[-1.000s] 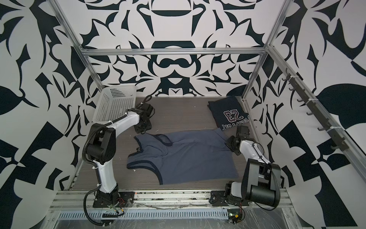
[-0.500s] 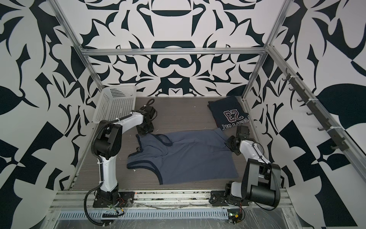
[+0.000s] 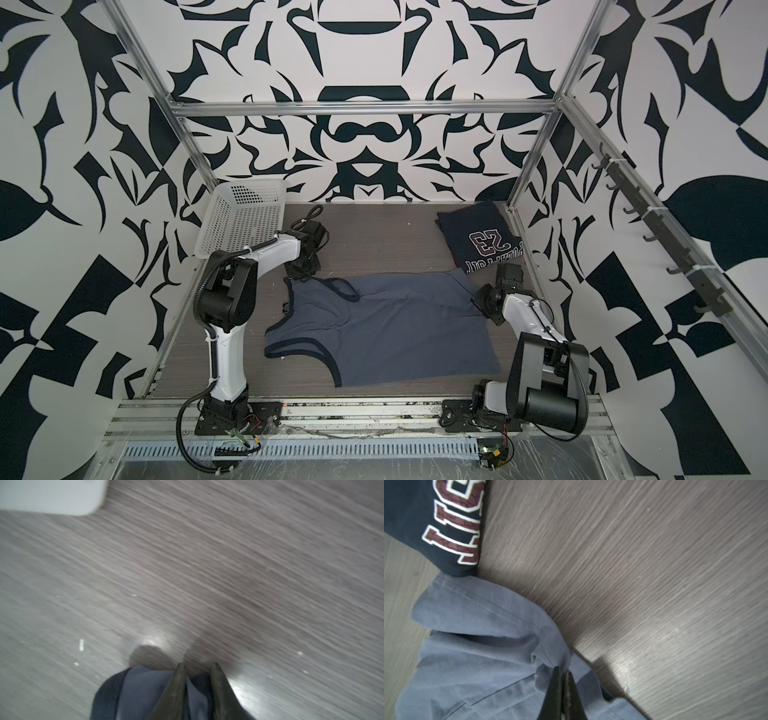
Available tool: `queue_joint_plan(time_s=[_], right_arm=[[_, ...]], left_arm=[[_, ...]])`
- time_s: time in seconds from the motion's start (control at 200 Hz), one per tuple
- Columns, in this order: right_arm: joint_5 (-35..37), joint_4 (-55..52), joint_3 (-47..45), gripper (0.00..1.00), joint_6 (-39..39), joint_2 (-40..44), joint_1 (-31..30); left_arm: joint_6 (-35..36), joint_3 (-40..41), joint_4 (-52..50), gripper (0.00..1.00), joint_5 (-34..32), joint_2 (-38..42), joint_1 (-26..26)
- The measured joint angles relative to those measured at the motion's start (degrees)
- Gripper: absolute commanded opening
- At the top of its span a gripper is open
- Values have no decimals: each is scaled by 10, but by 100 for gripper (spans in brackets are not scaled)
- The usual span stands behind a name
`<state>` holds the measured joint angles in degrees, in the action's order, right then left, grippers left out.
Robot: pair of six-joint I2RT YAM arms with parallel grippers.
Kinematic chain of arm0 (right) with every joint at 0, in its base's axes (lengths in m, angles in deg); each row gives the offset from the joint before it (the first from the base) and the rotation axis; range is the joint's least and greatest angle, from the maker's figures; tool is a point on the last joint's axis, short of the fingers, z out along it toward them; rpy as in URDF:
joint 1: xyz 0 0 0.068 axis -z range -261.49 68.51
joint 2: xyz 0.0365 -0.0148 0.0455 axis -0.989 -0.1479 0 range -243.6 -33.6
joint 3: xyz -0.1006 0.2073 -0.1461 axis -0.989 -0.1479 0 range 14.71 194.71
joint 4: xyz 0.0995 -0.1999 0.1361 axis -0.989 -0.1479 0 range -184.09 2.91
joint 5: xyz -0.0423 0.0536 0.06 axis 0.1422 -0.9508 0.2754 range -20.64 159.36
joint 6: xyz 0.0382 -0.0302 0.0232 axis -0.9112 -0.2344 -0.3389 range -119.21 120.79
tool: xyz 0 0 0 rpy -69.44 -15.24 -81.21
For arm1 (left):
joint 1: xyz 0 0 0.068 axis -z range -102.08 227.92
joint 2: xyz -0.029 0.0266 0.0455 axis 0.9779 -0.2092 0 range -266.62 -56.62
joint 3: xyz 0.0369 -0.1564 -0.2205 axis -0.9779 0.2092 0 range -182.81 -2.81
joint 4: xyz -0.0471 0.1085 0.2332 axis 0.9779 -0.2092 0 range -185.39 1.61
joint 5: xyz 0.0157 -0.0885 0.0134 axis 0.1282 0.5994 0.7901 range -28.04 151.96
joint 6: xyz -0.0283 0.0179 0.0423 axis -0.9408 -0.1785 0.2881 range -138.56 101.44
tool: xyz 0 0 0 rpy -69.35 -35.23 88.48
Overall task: Fold and stack tank tops
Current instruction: Smooth out the tank top at the center of the table.
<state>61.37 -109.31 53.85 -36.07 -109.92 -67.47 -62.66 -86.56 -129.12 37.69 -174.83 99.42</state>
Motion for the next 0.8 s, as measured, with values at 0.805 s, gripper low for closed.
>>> queue_joint_plan(time_s=[0.805], right_arm=[[1, 5, 21, 0, 0, -36, -28]], left_arm=[[2, -24, -17, 50, -3, 20, -5]])
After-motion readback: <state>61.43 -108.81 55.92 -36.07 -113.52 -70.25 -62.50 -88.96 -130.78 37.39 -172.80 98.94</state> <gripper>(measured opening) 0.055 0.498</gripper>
